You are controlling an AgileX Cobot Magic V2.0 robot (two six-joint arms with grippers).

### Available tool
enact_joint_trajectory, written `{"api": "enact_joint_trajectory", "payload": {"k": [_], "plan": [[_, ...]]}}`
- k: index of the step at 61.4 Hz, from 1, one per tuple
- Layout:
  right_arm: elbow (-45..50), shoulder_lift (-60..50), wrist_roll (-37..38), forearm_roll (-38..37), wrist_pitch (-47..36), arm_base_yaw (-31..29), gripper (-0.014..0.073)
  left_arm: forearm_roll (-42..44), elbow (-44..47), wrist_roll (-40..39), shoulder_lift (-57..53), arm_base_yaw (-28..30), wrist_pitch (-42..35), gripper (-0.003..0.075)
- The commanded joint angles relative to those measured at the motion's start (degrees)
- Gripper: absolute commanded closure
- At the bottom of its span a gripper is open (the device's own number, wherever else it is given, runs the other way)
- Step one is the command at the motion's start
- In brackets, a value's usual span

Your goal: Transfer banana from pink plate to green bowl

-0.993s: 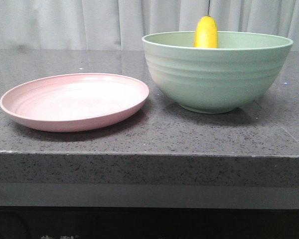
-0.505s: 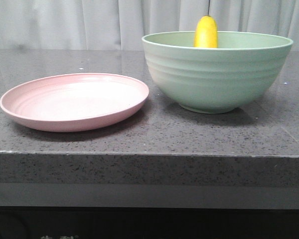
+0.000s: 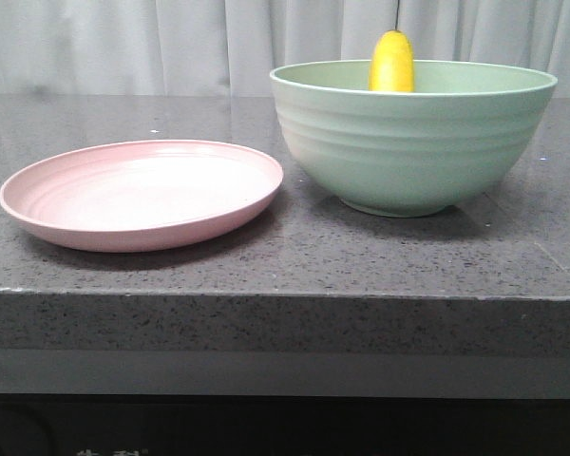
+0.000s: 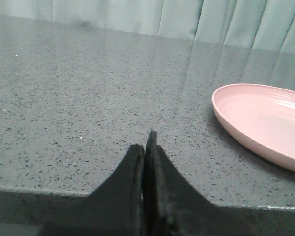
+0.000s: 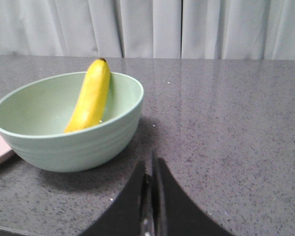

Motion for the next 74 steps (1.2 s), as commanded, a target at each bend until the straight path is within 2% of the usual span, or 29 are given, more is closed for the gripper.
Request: {"api": "enact_joint_trajectory", "payload": {"k": [1, 12, 20, 74], "plan": [[2.44, -1.36, -0.47, -0.40, -7.05, -1.23, 0.0663, -0.56, 0.26, -0.57, -1.39, 0.04, -5.16, 0.0739], [11.35, -7.03, -0.47, 1.54, -7.87, -3.90, 0.0663, -0.56, 0.26, -0.57, -1.39, 0.04, -5.16, 0.0739], [16.53, -6.88, -0.47, 1.69, -13.27, -3.95, 0.0663, -0.56, 0.26, -0.57, -1.27, 0.04, -5.16, 0.0739], [16.27, -6.88, -0.47, 1.79, -12.07, -3.95, 0.0663, -0.56, 0.26, -0.57, -1.27, 0.04, -5.16, 0.0739]]}}
